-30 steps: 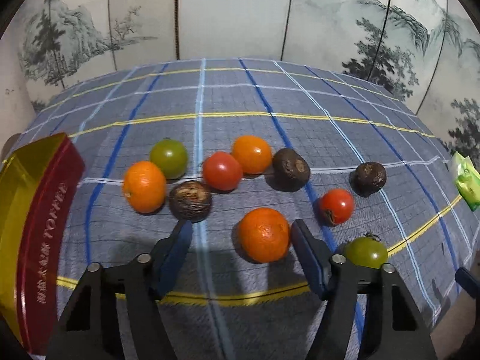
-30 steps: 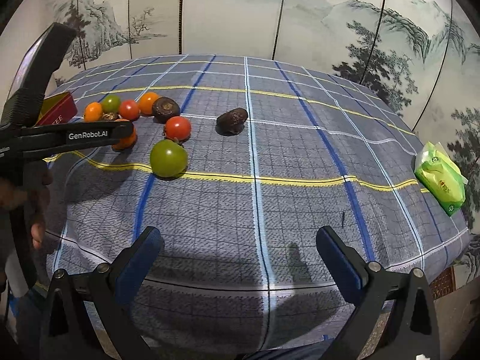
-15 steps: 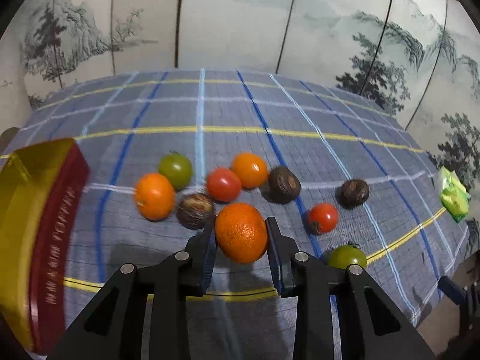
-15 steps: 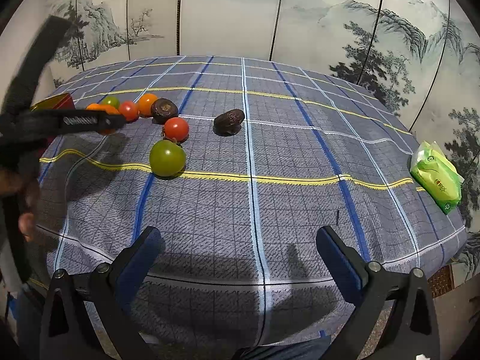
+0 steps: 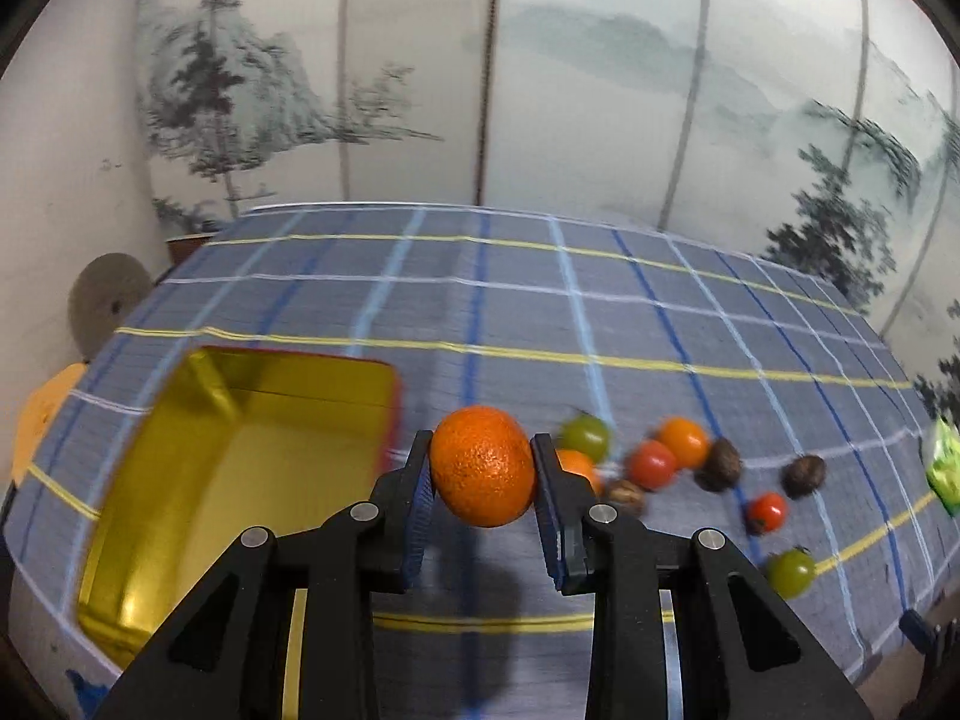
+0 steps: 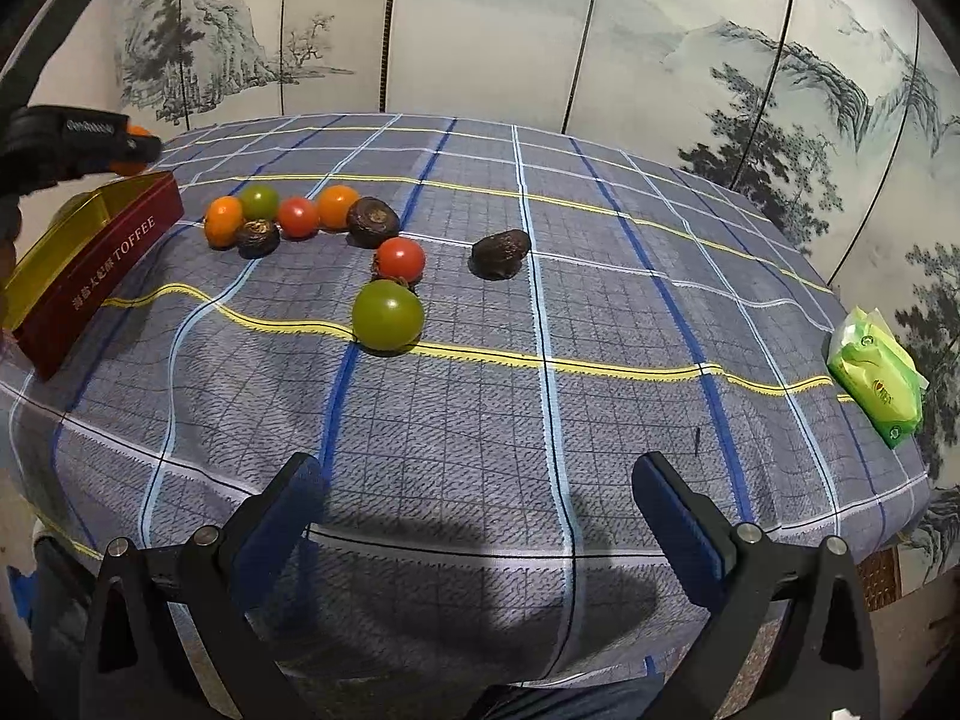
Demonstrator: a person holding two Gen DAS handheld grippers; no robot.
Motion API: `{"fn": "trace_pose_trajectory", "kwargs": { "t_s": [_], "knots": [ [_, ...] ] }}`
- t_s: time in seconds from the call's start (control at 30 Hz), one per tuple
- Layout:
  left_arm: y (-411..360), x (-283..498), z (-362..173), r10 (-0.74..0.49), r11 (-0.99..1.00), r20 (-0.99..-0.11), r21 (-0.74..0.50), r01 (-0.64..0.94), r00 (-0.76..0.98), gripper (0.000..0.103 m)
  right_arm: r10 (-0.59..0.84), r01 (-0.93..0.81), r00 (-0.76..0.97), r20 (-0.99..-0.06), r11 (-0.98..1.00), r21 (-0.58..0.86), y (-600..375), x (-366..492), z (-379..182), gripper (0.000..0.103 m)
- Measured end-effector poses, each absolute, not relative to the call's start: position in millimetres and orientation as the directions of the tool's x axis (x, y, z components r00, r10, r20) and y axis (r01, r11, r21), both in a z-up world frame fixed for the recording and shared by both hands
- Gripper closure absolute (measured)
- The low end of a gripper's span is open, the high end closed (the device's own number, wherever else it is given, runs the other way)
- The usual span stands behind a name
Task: Organize fruits
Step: 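Carry the orange over the tin with the left gripper and release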
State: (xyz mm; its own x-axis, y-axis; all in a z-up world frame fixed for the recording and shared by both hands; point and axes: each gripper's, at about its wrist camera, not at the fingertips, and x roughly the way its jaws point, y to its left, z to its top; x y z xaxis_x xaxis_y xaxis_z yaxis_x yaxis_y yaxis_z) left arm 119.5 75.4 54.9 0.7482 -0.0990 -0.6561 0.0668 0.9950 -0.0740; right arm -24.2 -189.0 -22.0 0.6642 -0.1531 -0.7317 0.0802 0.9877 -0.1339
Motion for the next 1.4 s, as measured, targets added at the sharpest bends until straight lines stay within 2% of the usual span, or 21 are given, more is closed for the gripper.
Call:
{"fn": "trace_pose_trajectory", "kwargs": {
  "t_s": [0.3,0.5,1.0,1.4],
  "knots": [
    [162.8,135.7,73.1,-0.024,0.994,-0.684,-0.095,-0.057,0.729,0.071,-0.149,0.068,0.657,-0.739,0.988,-0.139,-183.3,-24.4,-23.9,0.001],
    [197.3,152.4,65.2,0.010,0.991,-0.729,-0.085,-0.105,0.685,0.071,-0.147,0.061,0.654,-0.742,0.988,-0.141,-180.4,-23.8,-25.3,0.001],
    [212.2,210.3,9.1,0.048,0.990,-0.853,-0.028,-0.139,0.520,0.071,-0.161,0.061,0.637,-0.754,0.985,-0.159,-182.9,-17.7,-31.0,0.001],
    [223.9,239.2,-14.3,0.065,0.985,-0.882,-0.018,-0.171,0.467,0.071,-0.178,0.059,0.619,-0.765,0.982,-0.181,-183.1,-4.4,-37.5,0.001]
  ]
}}
